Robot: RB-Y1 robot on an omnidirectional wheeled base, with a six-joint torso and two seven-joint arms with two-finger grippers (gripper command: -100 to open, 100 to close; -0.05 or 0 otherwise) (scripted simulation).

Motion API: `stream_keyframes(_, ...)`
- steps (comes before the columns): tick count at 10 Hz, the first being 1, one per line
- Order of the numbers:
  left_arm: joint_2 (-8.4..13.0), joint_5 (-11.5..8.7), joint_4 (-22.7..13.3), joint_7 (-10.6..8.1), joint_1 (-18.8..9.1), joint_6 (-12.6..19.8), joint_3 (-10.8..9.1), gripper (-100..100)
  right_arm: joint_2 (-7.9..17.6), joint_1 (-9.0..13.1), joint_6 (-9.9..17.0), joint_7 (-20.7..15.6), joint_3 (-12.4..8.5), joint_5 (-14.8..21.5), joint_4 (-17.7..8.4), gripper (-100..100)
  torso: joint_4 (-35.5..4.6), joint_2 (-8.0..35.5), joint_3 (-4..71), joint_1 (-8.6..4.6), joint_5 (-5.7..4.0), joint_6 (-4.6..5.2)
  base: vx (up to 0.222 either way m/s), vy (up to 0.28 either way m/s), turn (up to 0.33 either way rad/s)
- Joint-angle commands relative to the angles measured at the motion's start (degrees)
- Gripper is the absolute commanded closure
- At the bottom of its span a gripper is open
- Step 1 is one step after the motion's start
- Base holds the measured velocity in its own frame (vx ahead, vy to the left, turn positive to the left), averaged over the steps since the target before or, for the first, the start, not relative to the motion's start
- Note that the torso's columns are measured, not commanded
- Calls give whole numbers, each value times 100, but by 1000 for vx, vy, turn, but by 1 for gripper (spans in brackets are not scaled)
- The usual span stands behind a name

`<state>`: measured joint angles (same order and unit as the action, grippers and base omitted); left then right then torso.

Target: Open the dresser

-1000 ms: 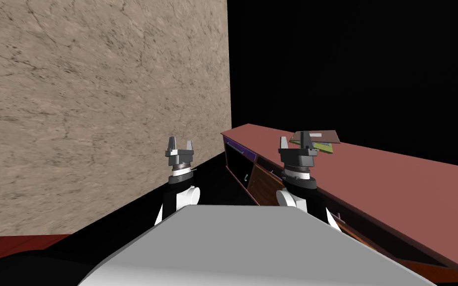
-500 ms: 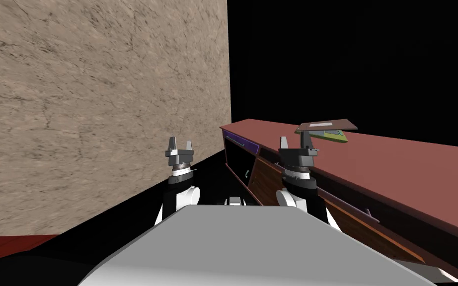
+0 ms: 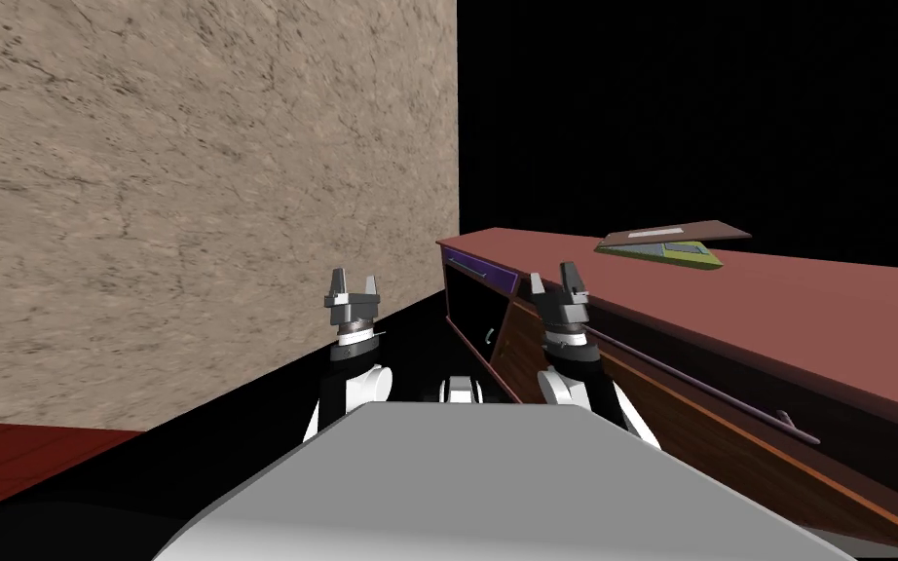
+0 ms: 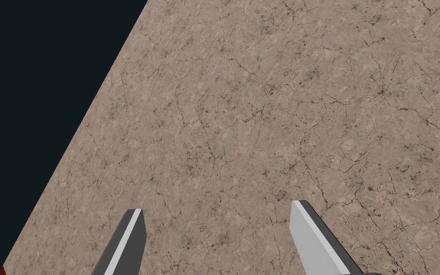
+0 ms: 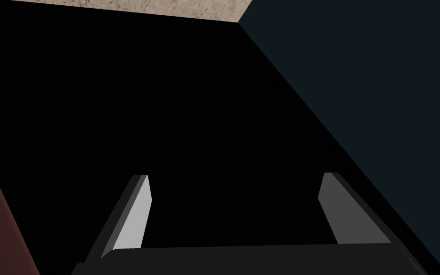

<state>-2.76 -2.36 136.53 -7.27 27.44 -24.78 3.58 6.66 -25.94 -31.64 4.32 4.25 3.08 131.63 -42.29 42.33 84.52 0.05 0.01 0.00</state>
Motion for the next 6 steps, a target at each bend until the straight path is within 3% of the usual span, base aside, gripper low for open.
stream_keyframes(1,0,0,0,0,0,0,0,0,469,280,74,-145,209,255,-448,-100,0,-2,3,-1,0,1,-63,46,202)
stream_keyframes(3,0,0,0,0,0,0,0,0,830,611,137,-286,411,505,-869,-100,0,-4,5,-3,-1,1,-66,56,211)
stream_keyframes(6,0,0,0,0,0,0,0,0,1058,796,173,-365,524,646,-1268,-100,2,-11,9,-7,-2,-1,-38,41,111)
